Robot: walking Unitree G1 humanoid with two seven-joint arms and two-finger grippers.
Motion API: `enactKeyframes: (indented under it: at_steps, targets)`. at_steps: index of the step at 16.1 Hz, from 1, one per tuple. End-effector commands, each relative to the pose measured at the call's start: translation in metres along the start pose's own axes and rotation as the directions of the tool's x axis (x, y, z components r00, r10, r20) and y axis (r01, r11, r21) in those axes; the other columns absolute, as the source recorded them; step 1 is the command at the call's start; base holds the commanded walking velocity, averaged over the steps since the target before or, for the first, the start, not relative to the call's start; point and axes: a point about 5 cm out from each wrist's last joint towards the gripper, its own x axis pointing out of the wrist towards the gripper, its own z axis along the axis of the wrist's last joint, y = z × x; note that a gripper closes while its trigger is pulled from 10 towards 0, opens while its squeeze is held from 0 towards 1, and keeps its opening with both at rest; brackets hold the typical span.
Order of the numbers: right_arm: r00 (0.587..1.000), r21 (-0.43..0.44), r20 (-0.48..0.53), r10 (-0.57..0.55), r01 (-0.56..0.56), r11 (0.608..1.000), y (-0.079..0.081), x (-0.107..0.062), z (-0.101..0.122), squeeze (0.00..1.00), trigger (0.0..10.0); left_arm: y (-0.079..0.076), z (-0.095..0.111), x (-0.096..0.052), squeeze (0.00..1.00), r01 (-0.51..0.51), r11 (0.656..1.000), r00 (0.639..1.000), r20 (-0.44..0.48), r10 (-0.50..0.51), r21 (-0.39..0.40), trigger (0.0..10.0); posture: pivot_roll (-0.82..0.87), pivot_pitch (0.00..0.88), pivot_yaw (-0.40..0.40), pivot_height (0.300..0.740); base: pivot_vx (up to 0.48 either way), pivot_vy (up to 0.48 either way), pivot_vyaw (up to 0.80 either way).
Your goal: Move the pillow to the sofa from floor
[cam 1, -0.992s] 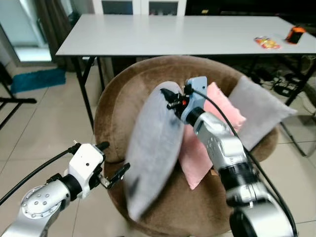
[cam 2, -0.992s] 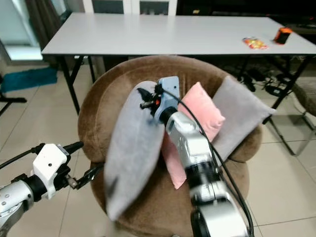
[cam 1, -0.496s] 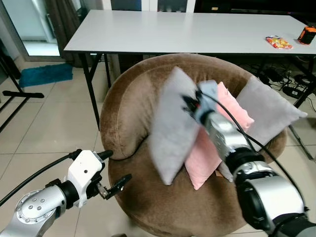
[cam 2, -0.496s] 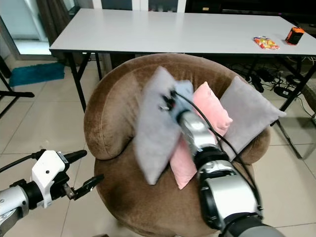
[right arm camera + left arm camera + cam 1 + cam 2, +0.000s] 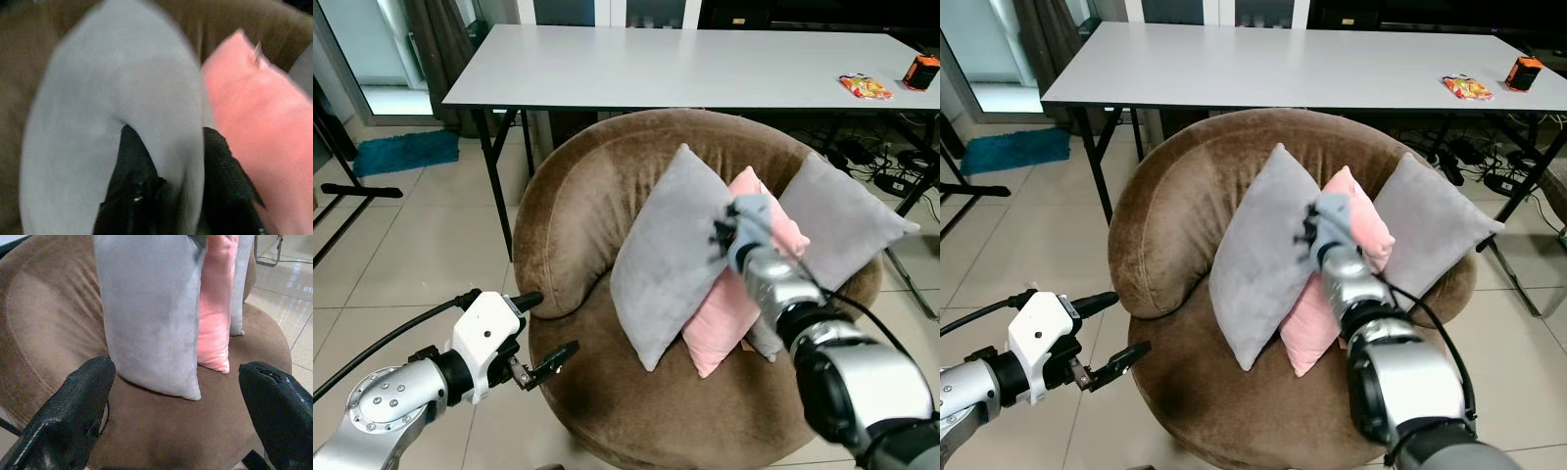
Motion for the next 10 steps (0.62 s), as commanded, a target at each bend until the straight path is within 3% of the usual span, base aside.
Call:
enactKeyframes:
  at_steps: [1, 3, 7, 8, 10]
  targets:
    - [0.996, 0.058, 0.089, -0.003, -0.002, 0.998, -0.008, 0.002, 0.024, 1.0, 10.0, 0.002, 0.001, 0.001, 0.0, -0.022, 1.0, 1.0, 0.012, 0.022, 0.006, 10.0, 0.05, 0.0, -0.001, 0.74, 0.0, 0.0, 0.0]
    - [0.986, -0.012, 0.164, 0.017, -0.015, 1.0, -0.013, 0.002, 0.045, 1.0, 10.0, 0.005, 0.002, 0.006, 0.0, -0.058, 0.998, 0.998, 0.035, 0.059, -0.004, 10.0, 0.02, 0.0, 0.017, 0.74, 0.0, 0.0, 0.0]
    - [0.944, 0.051, 0.33, 0.03, -0.05, 0.997, -0.031, -0.003, 0.076, 1.0, 10.0, 0.019, 0.001, 0.028, 0.0, -0.243, 0.969, 0.968, 0.056, 0.246, -0.044, 10.0, -0.05, 0.0, 0.051, 0.74, 0.0, 0.0, 0.0]
    - [0.936, 0.068, 0.349, 0.042, -0.07, 0.995, -0.035, -0.005, 0.076, 0.0, 10.0, 0.02, 0.003, 0.031, 0.0, -0.275, 0.96, 0.958, 0.068, 0.278, -0.049, 10.0, -0.06, 0.0, 0.054, 0.74, 0.0, 0.0, 0.0]
    - [0.915, 0.045, 0.399, 0.065, -0.09, 0.995, -0.039, -0.011, 0.072, 0.0, 10.0, 0.021, 0.008, 0.036, 0.0, -0.313, 0.948, 0.943, 0.095, 0.317, -0.059, 10.0, -0.07, 0.0, 0.061, 0.74, 0.0, 0.0, 0.0]
